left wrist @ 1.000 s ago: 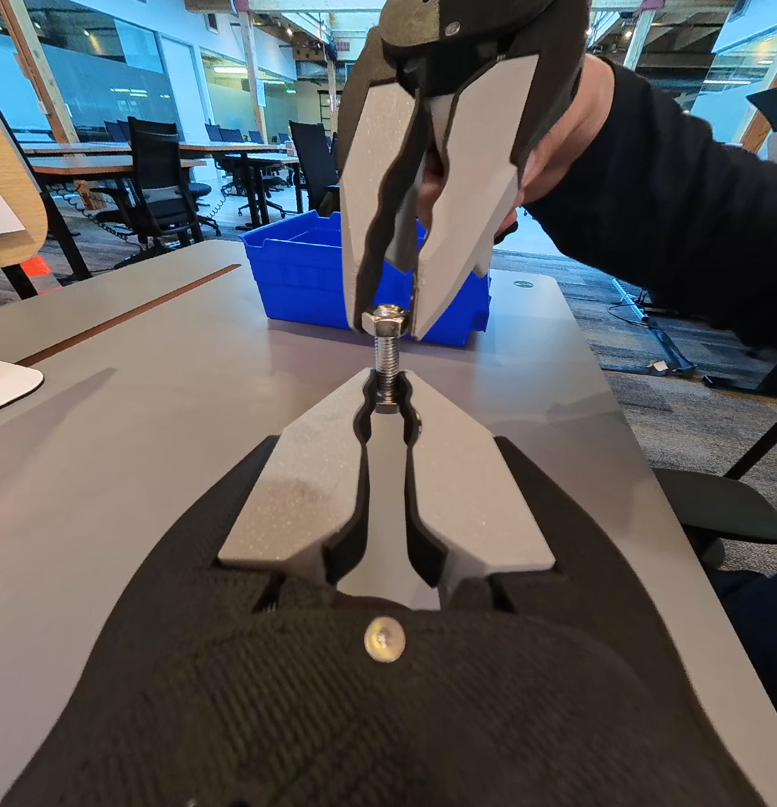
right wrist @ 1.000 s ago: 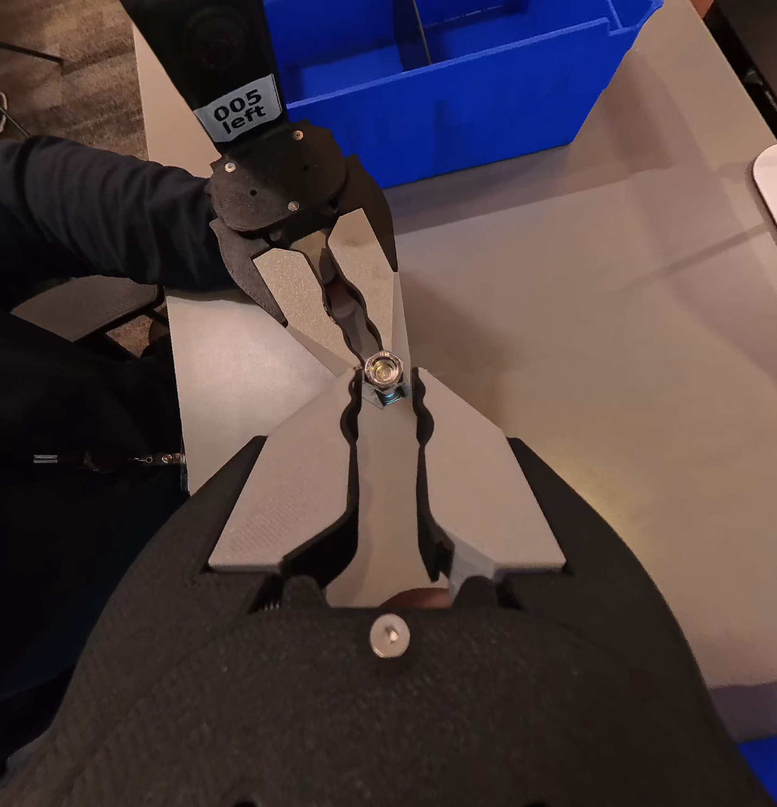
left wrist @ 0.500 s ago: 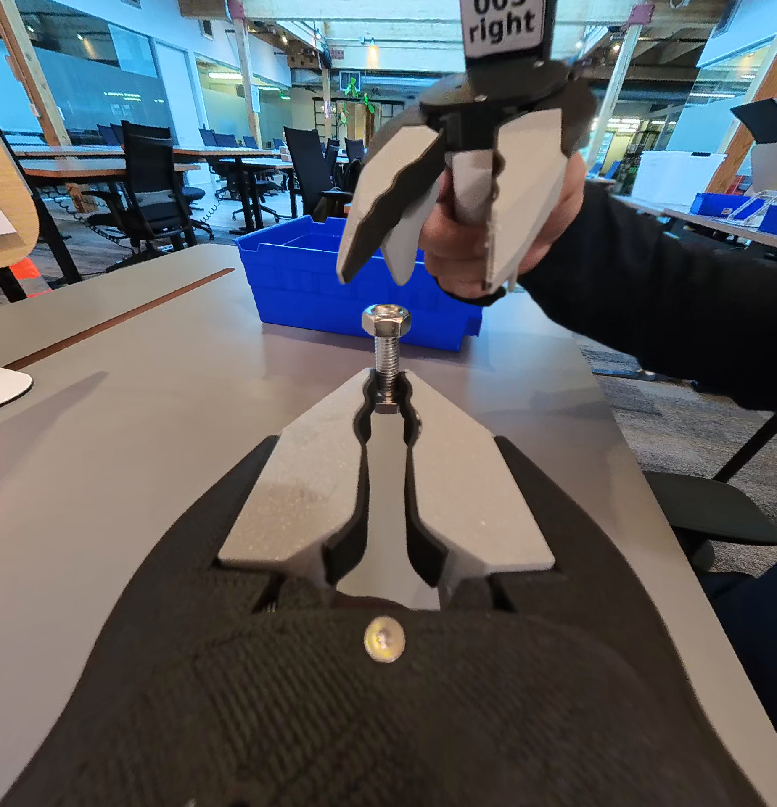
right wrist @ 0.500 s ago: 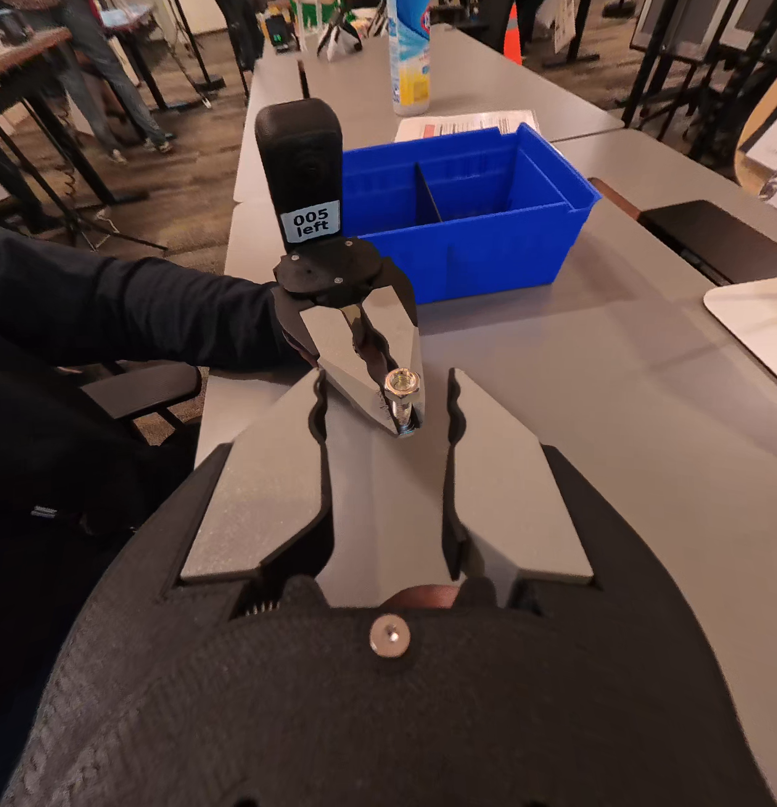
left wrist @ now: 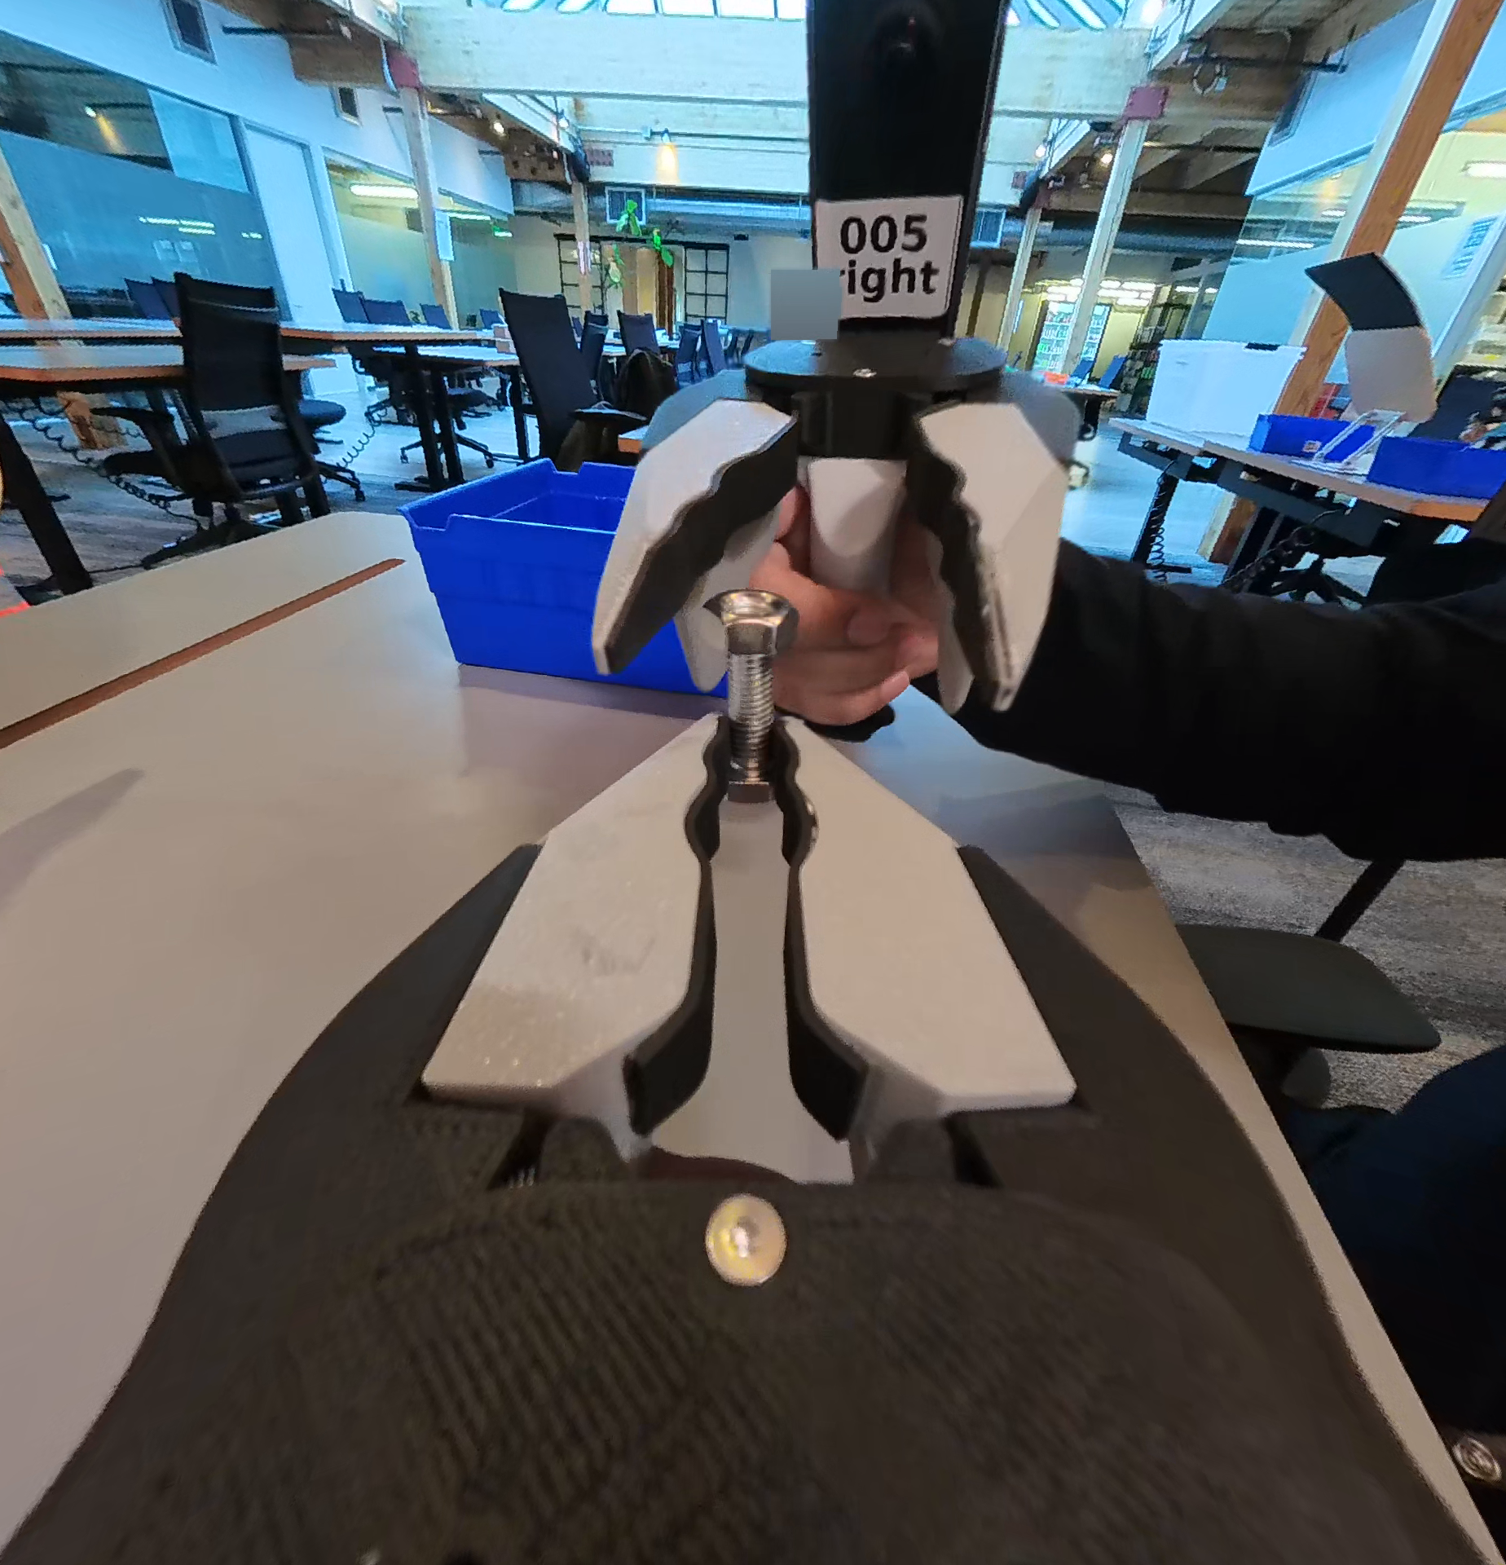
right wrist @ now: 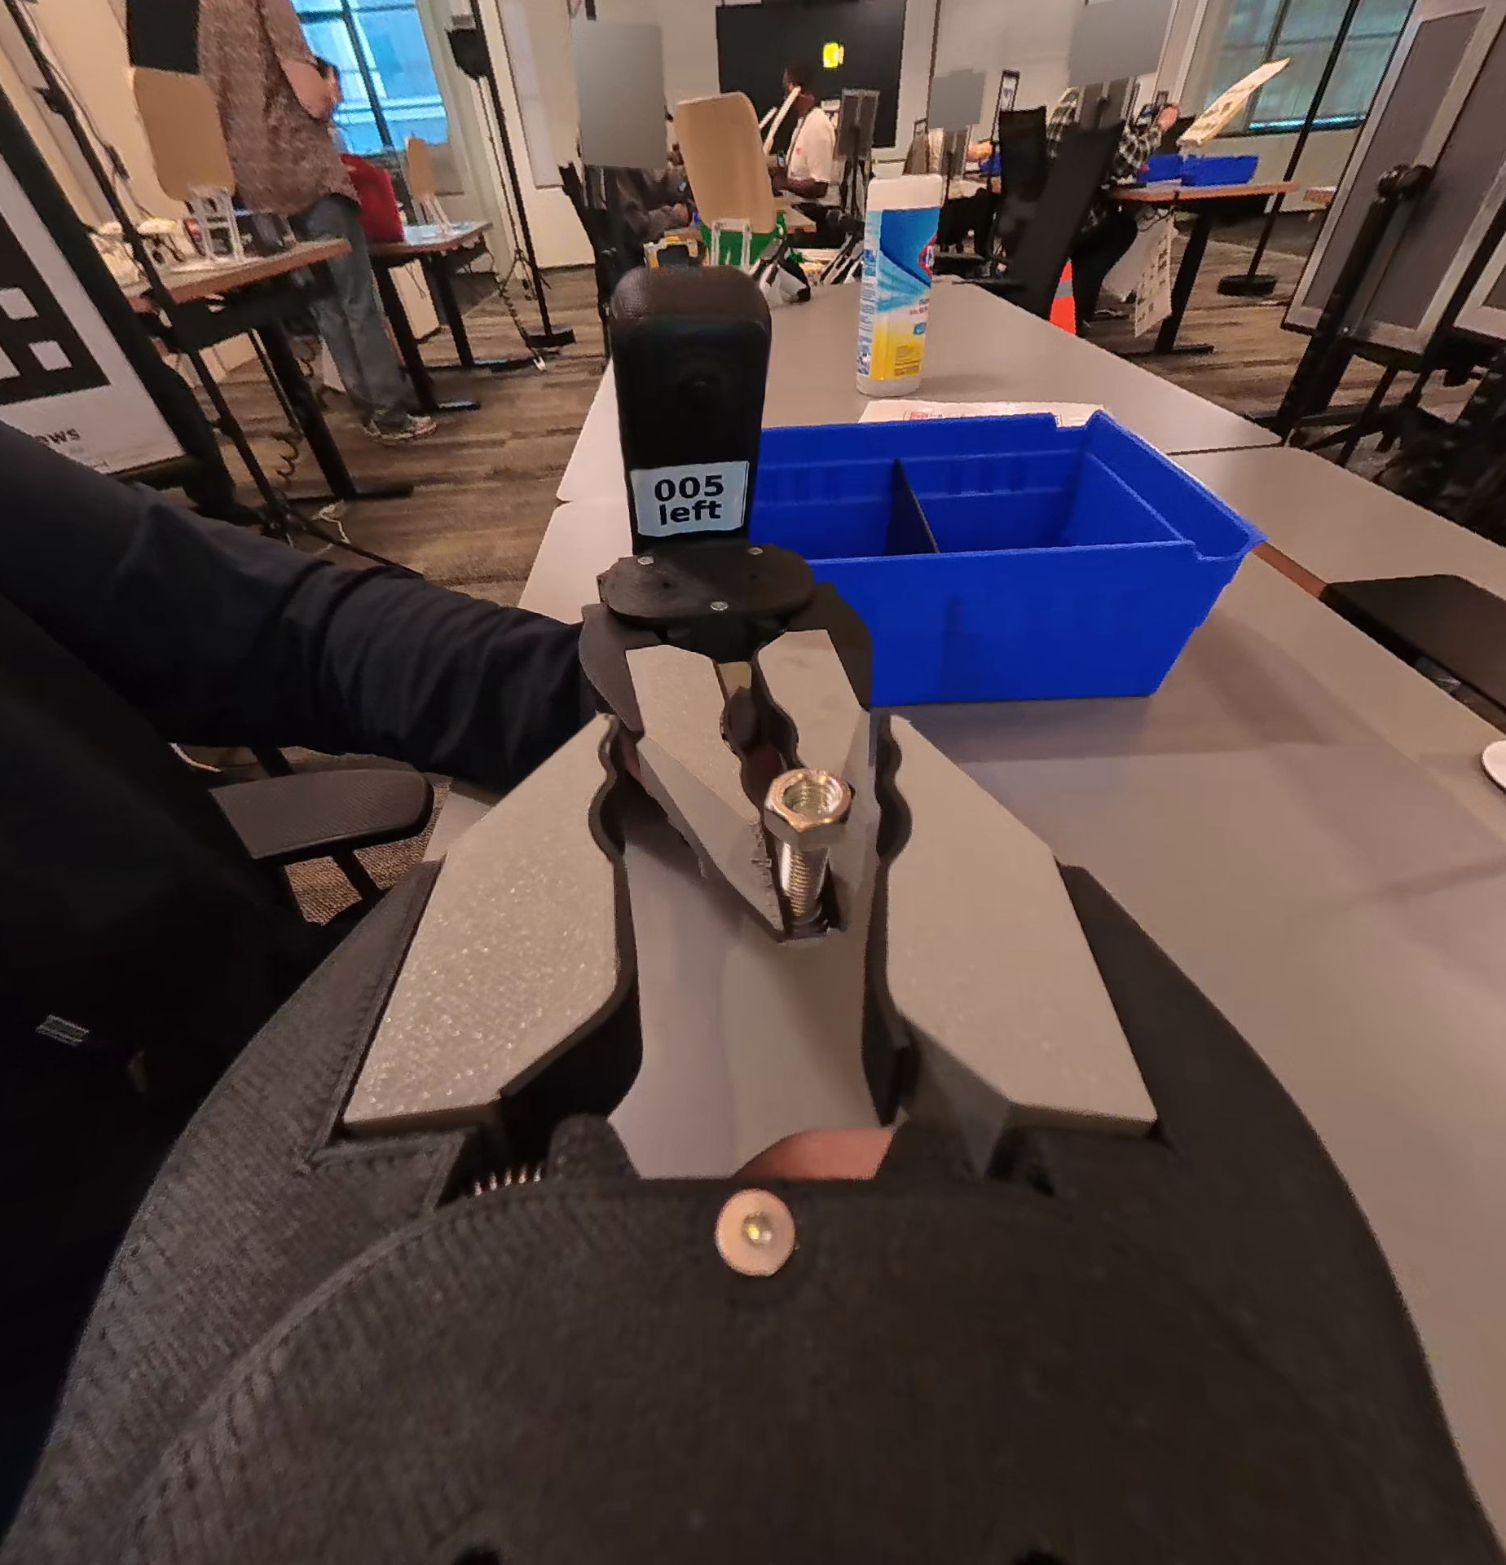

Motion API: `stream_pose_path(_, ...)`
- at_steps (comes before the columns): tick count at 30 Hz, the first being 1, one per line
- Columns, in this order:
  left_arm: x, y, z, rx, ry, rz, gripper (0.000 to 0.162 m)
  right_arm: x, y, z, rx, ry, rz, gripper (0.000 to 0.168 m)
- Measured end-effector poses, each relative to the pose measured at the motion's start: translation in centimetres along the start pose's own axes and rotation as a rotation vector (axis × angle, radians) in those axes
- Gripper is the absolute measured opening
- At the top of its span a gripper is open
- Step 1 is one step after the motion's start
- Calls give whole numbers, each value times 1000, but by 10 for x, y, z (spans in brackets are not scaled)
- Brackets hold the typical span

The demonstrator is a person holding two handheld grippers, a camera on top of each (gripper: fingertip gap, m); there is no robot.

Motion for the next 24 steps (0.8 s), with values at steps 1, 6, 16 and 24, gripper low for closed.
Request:
stream_pose_path(1,0,0,0,-4,1,1,7,0,1,-1,0,-2,-3,56)
stream_pose_path(6,-1,-1,0,0,7,-3,7,-3,4,-4,-7,-24,-21,54)
stream_pose_path(16,1,-2,3,-13,0,8,7,-1,7,4,-21,-18,-17,51)
stream_pose_path(24,3,-3,6,-22,-21,10,7,1,11,28,-42,36,-17,48)
Point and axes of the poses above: each gripper's, where its closed fingertips meet, z back along the fingers, y out of its underside, x = y × z across the jaws, the point moved 10 cm from there along z, back along the fingers, and after that the axes turned 10 degrees about y, right-handed, at the moved point
